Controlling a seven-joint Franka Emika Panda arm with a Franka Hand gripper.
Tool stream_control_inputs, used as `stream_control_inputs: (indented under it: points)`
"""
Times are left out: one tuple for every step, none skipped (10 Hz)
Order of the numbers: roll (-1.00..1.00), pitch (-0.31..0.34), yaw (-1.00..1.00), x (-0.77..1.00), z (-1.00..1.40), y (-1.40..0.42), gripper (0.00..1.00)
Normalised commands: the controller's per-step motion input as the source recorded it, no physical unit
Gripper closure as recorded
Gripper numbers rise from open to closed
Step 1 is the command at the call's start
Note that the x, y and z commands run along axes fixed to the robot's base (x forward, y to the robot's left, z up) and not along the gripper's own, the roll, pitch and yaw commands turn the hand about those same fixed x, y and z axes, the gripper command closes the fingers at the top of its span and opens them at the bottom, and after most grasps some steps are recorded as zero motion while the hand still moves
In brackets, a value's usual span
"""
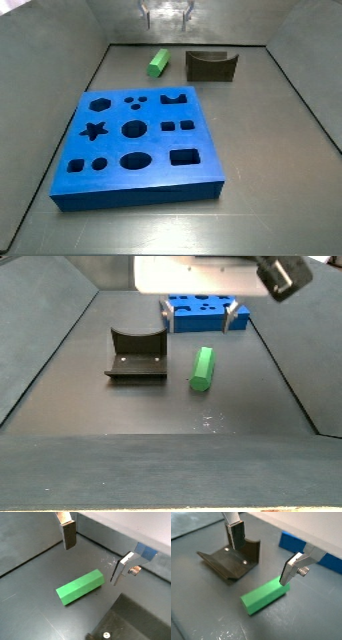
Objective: Pick up the hexagon object. Move up. Place the hexagon object on the fixture. Regrasp the hexagon object. Move to above the board. Insert the hexagon object.
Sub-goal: Pick up the hexagon object.
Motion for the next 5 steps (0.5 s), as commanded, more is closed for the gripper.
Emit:
stream_control_inputs:
  points:
    - [0.00,0.000,-0.54,0.00,-1.00,0.03,0.00]
    - [0.00,0.000,-0.50,0.00,-1.00,0.00,0.00]
    - [-0.12,-0.486,-0.10,-0.10,-0.74,0.00,0.00]
    - [0.00,0.000,0.00,0.00,-0.11,-0.02,0.00]
    - [0.00,-0.169,-0.46,-0.24,-1.00,-0.16,0.00]
